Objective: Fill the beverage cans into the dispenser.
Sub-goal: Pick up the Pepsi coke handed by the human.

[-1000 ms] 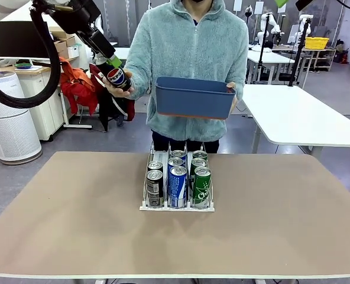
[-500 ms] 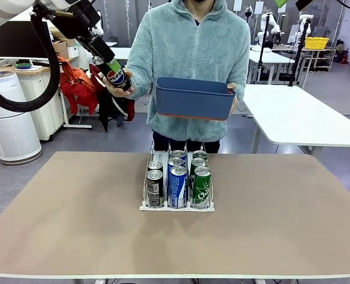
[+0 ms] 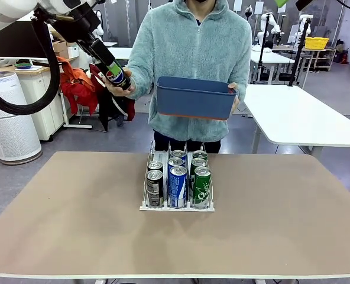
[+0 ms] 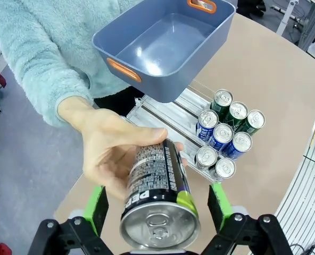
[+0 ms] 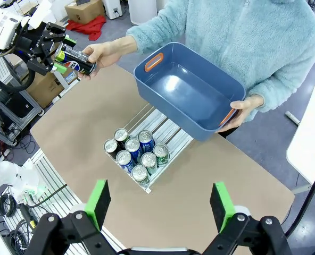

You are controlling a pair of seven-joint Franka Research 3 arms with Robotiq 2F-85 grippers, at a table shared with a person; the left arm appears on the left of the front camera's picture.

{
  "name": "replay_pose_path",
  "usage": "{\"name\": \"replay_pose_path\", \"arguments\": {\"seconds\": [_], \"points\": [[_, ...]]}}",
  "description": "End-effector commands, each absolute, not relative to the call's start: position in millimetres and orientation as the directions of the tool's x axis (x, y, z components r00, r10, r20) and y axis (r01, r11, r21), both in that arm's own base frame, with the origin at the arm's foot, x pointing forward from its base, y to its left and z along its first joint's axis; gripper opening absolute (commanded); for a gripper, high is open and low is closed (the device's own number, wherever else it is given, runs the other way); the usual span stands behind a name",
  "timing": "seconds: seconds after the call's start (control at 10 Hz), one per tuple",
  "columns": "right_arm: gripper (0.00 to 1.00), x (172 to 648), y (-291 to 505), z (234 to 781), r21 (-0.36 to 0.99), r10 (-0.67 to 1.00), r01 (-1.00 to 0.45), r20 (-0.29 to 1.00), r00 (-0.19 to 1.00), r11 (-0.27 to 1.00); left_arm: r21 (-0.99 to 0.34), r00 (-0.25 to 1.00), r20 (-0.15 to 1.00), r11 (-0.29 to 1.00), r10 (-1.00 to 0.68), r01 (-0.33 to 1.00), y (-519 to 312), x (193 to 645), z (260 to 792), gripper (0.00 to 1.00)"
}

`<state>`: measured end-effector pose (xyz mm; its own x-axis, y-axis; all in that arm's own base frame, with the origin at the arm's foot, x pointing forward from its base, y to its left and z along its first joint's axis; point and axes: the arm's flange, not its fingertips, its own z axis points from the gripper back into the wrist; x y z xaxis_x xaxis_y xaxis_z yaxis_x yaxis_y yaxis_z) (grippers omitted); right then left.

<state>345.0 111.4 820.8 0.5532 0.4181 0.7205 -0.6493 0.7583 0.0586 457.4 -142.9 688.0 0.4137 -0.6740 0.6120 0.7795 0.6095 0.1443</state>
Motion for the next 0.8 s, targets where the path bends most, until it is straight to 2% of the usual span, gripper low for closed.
{"name": "replay_pose_path", "arguments": {"seconds": [0.0,0.2,0.3,0.4,0.5,0.6,0.7], "points": [[1.0,344.9,111.8,820.3,0.057,0.416,-0.648,0.723,0.551,0.759,0.143,0.414,0.642,0.632,-0.645,0.762,-139.5,459.4,681.9,1.0],[1.0,344.9,111.8,820.3,0.057,0.416,-0.648,0.723,0.551,0.759,0.144,0.414,0.612,0.61,-0.674,0.78,-142.9,457.4,688.0,1.0],[1.0,344.9,111.8,820.3,0.057,0.416,-0.648,0.723,0.551,0.759,0.15,0.412,0.618,0.614,-0.67,0.775,-142.6,458.2,688.2,0.4],[1.0,344.9,111.8,820.3,0.057,0.416,-0.648,0.723,0.551,0.759,0.152,0.407,0.618,0.61,-0.673,0.778,-142.8,457.7,687.7,0.4],[1.0,344.9,111.8,820.3,0.057,0.416,-0.648,0.723,0.551,0.759,0.149,0.41,0.618,0.612,-0.671,0.777,-141.9,456.9,687.8,0.0],[1.0,344.9,111.8,820.3,0.057,0.416,-0.648,0.723,0.551,0.759,0.146,0.412,0.617,0.612,-0.671,0.777,-142.6,457.1,687.0,0.35],[1.0,344.9,111.8,820.3,0.057,0.416,-0.648,0.723,0.551,0.759,0.143,0.416,0.617,0.615,-0.668,0.776,-142.6,458.0,686.7,0.0]]}}
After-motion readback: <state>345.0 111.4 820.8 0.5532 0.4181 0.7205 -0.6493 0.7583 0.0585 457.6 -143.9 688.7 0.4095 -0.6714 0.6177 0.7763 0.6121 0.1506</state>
